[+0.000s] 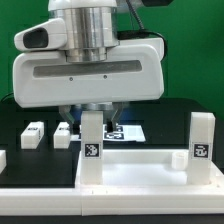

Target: Assemble desk

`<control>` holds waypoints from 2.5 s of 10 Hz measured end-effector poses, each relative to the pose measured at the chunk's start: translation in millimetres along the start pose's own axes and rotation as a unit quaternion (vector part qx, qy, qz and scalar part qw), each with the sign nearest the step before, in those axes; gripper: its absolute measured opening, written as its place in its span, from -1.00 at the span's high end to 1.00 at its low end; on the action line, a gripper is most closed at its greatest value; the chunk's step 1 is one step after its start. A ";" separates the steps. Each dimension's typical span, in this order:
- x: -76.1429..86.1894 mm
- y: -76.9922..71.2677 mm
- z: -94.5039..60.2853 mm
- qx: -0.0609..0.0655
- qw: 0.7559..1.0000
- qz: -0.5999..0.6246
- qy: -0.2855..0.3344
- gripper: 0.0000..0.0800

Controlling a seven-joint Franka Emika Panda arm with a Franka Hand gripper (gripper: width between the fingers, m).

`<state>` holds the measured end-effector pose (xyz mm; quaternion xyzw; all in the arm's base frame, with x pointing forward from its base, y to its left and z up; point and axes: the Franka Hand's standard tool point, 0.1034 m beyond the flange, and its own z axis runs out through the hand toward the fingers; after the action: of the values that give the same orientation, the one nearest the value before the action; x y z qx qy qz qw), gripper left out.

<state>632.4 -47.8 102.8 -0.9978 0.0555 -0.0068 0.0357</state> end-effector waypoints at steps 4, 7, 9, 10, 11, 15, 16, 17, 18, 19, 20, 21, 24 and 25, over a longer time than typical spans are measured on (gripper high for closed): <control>0.1 0.2 0.8 -0.001 0.980 0.199 0.003 0.28; 1.6 0.3 -0.6 0.019 0.884 0.467 -0.001 0.28; 3.1 0.9 -0.9 0.033 0.794 0.608 -0.005 0.28; 3.3 -0.1 -1.0 0.034 0.762 0.647 -0.007 0.28; 3.4 -0.8 -0.9 0.034 0.744 0.667 -0.008 0.28; 2.3 -1.2 -1.5 0.026 0.824 0.565 0.000 -0.37; 3.1 0.7 -1.6 0.026 0.875 0.484 0.005 -0.37; 2.8 0.5 -0.9 0.025 0.920 0.392 0.007 -0.57; 2.3 -2.2 -0.1 0.025 0.953 0.302 0.008 -0.61; 2.3 -1.7 -0.2 0.024 0.957 0.287 0.009 -0.61; 2.3 -0.5 -0.3 0.022 0.970 0.242 0.010 -0.62; 2.3 -0.4 -0.3 0.021 0.978 0.208 0.011 -0.62; 3.2 3.7 -1.0 0.001 0.999 -0.046 0.015 -0.62; 3.2 7.4 -1.1 0.001 0.996 -0.086 0.015 -0.62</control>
Offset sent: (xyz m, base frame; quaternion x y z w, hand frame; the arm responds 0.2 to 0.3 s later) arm -0.0077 -0.0057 -0.0013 -0.0273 0.0173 0.2919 0.9559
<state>634.7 -55.5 103.4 -0.9986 -0.0297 -0.0252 0.0348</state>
